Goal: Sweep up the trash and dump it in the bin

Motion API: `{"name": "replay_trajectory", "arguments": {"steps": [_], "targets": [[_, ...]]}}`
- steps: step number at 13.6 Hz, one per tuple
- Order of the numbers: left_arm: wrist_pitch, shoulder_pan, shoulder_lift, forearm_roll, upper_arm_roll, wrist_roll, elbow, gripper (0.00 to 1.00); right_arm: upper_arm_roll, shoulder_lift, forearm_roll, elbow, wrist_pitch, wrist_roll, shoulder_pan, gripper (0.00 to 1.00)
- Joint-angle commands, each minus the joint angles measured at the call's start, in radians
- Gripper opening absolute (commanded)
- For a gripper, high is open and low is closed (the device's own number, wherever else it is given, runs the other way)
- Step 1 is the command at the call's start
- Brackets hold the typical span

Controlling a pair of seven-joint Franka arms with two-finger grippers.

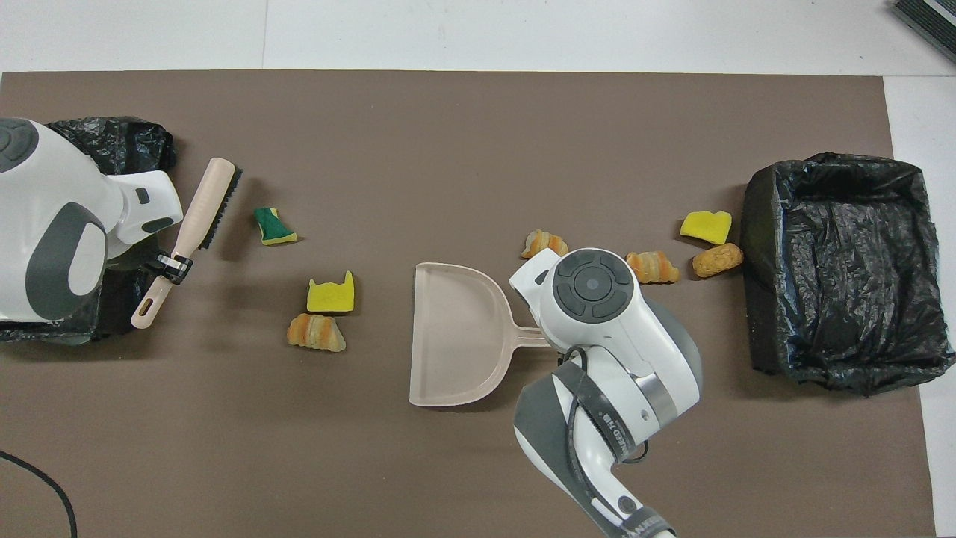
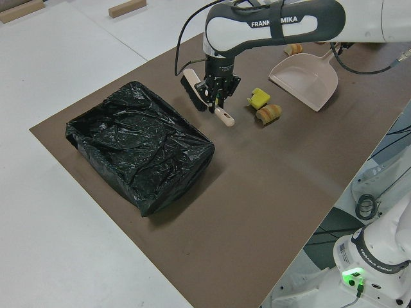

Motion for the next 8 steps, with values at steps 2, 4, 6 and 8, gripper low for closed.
{"name": "replay_trajectory", "arguments": {"steps": [2,4,6,8], "targets": [[0.024,0.000,0.007,0.020,-0.009,0.026,-0.034,0.00,0.006,-0.013,-0.016,-0.026,0.022,-0.023,-0.005,0.00],[0.037,-0.013,-0.033,0.018,-0.015,0.024,-0.103,0.00,0.007,-0.013,-0.016,-0.026,0.022,-0.023,-0.005,0.00],[0.041,-0.066,-0.068,0.017,-0.021,0.017,-0.165,0.00,0.006,-0.013,-0.016,-0.027,0.020,-0.023,-0.005,0.00],[0.065,-0.109,-0.118,0.011,-0.022,0.013,-0.257,0.00,0.006,-0.013,-0.016,-0.026,0.022,-0.023,-0.005,0.00]]}}
